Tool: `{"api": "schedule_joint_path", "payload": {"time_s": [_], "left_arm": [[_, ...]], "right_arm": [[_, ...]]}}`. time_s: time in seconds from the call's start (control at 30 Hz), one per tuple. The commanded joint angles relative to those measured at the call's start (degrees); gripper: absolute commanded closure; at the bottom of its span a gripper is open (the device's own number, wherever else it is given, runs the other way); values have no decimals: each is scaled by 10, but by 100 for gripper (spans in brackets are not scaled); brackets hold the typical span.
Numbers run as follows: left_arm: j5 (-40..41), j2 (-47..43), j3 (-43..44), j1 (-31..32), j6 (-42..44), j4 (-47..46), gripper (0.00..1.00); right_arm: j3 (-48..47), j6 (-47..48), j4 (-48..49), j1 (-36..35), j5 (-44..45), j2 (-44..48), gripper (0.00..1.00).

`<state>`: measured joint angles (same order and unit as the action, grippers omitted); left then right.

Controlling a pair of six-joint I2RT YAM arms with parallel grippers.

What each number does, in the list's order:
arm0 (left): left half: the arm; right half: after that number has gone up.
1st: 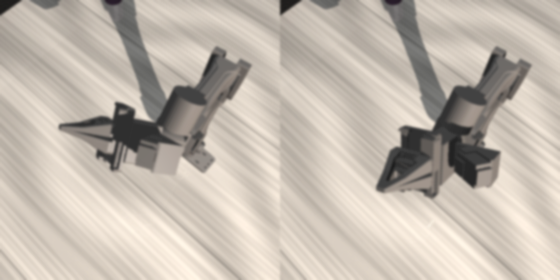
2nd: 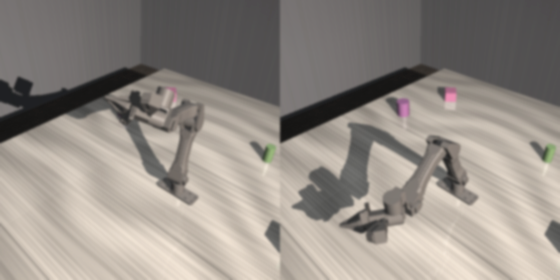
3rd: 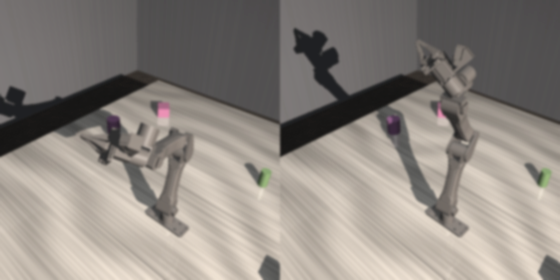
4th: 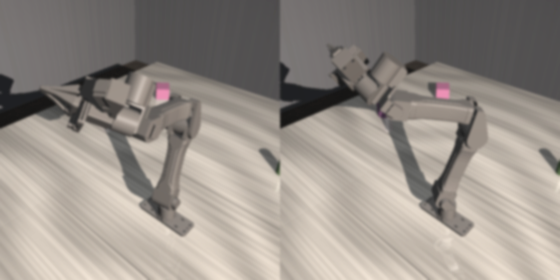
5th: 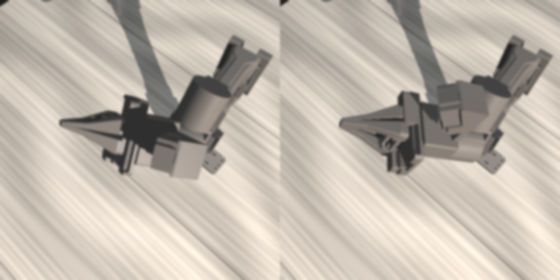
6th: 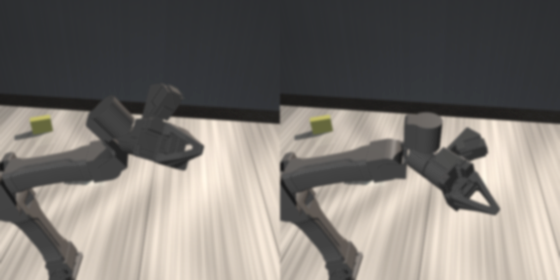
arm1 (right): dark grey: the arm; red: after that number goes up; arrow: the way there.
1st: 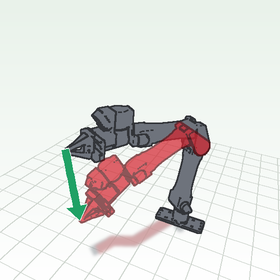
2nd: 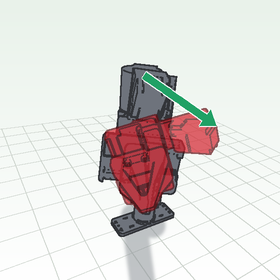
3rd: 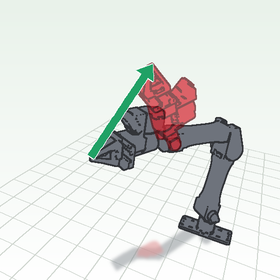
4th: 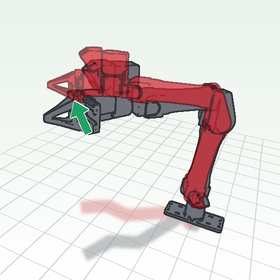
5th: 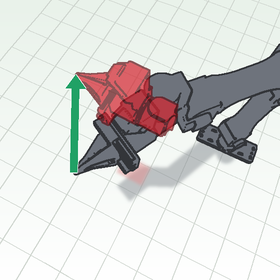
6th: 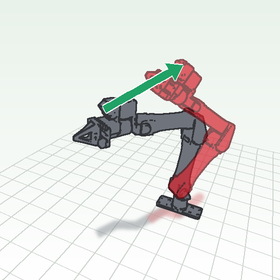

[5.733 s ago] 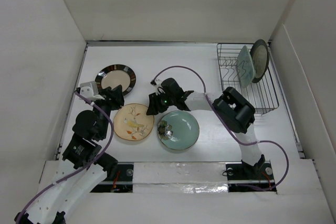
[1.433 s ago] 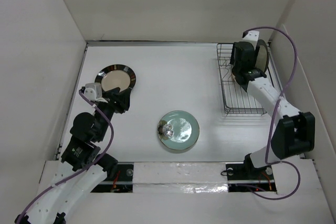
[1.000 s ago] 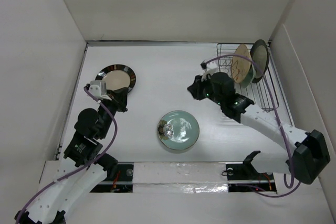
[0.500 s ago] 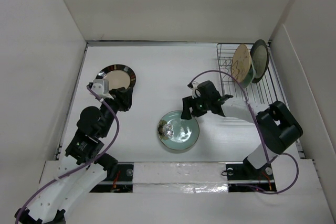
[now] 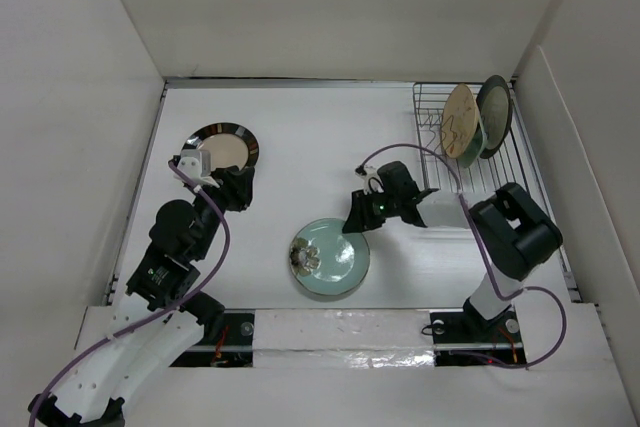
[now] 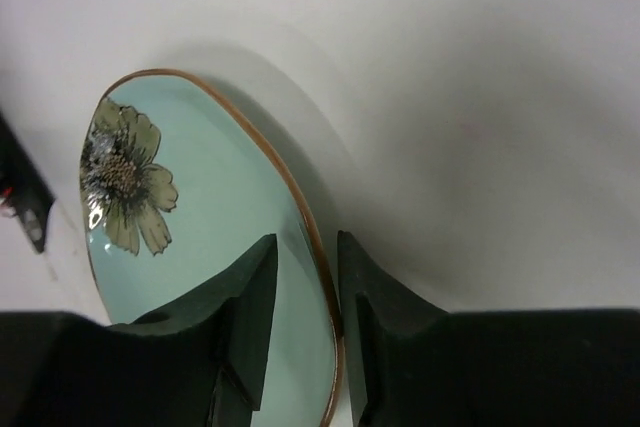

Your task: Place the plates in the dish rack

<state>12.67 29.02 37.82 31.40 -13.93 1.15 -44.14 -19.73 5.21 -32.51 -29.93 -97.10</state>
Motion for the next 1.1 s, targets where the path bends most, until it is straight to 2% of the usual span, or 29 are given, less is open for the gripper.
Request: {"api": "schedule_joint_path", "payload": {"time_s": [0.0,0.07,0.1,0.2,0.3,0.4,0.6,0.73,0.83,0.93,1.0,1.03,1.07], "left_arm": [[8,2,4,-2,8,-23,64],[6,0,5,-2,8,-21,63],[15,-3,3,-2,9,-26,63],[10,-3,4,-2,8,-21,63],[13,-8,3,-2,9,-26,63],[12,-6,3,-2,8,-20,63],[13,-17,2,-2,8,-21,62],[9,-26,1,-2,8,-26,62],[0,-23,2,-2,7,-21,62],[-5,-30,1,-2,7,-25,62],[-5,-33,1,-2,5,-23,62],[-9,-34,1,-2,4,-22,62],[-12,-35,1,-2,4,-22,62]], "right_arm": [[29,-21,9,-30,-64,-47,64],[27,-22,12,-41,-75,-56,65],[21,-25,15,-47,-81,-63,73],[17,-27,20,-47,-93,-65,75],[4,-23,20,-53,-101,-72,87],[-1,-51,57,-64,-149,-85,99],[-22,-91,107,-78,-173,-30,100],[-65,-115,125,-62,-101,78,100],[-87,-153,172,-36,-42,117,100],[-111,-146,169,4,31,166,100],[-121,-142,161,48,117,204,100],[-139,-130,131,60,196,214,100],[-151,-118,113,73,234,223,100]]}}
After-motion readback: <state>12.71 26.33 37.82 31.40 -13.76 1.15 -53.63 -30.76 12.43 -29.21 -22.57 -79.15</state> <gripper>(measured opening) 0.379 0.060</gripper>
